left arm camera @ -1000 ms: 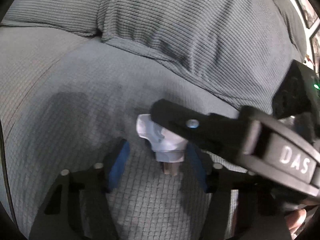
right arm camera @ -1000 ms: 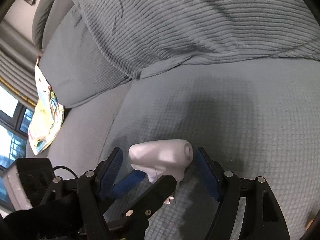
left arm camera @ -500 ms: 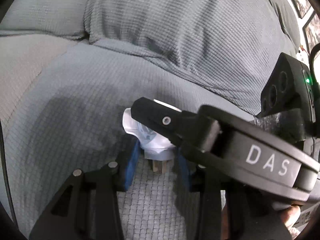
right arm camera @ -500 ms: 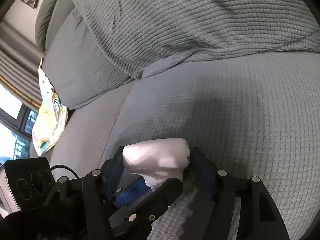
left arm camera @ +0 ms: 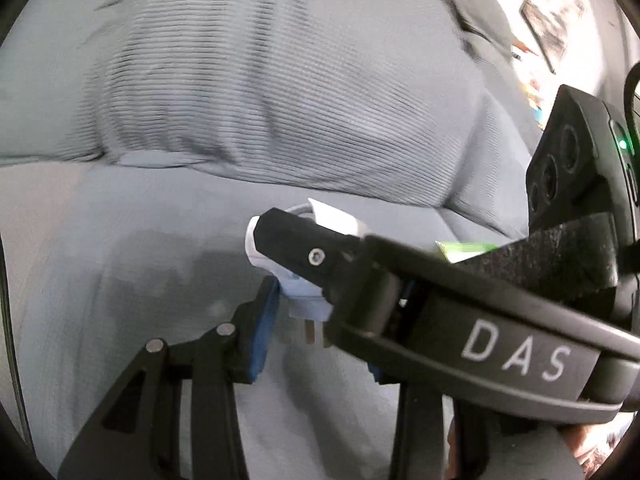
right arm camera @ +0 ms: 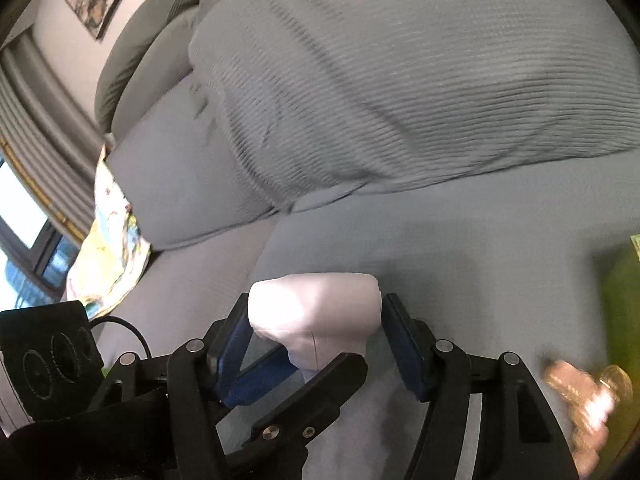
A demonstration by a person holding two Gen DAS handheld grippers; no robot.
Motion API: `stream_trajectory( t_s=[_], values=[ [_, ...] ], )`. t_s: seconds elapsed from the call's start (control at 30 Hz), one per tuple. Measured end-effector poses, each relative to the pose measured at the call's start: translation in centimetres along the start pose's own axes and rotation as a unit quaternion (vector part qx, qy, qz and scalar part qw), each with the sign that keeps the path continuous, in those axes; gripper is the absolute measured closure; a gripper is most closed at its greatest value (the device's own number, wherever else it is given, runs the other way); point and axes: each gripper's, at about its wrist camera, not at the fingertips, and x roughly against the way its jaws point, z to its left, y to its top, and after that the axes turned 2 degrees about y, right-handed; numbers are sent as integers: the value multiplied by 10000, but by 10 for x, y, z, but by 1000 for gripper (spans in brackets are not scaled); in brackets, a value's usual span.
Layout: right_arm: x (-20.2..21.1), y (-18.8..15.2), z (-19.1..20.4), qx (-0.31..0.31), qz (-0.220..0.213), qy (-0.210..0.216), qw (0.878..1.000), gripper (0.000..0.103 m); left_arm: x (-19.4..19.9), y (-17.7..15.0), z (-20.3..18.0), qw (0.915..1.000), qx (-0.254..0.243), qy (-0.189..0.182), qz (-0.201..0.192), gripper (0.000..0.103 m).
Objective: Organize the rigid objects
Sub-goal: 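Lift the white plug and carry it over the green box, then lower the white plug into the green box and open the right tool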
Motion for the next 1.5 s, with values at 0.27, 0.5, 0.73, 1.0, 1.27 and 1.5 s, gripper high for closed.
stream_trajectory(
  t_s=[0.27, 0.5, 0.73, 1.0, 1.27, 1.5],
  values=[
    [80, -28, -30, -571, -723, -573, 9941, 36, -1, -20, -70, 9941, -761, -766, 100, 68],
    [143, -53, -48, -880, -1383, -987, 9815, 36, -2, -28, -118, 9837, -1292, -1251, -23, 67],
    [193, -71, -65, -1289, -1917, -1097, 9667, 36, 1, -35, -156, 9740, -1605, -1592, -150, 67],
    [236, -88, -80, -1487, -2171, -1556, 9521, 36, -4, -51, -196, 9636, -1568, -2166, -17, 67],
    [258, -100, -105, -1809, -2247, -1736, 9416, 36, -17, -62, -221, 9563, -1786, -2309, 161, 67],
    [261, -105, -128, -2096, -2149, -1829, 9362, 36, -30, -72, -229, 9556, -1710, -2366, 398, 67]
  ],
)
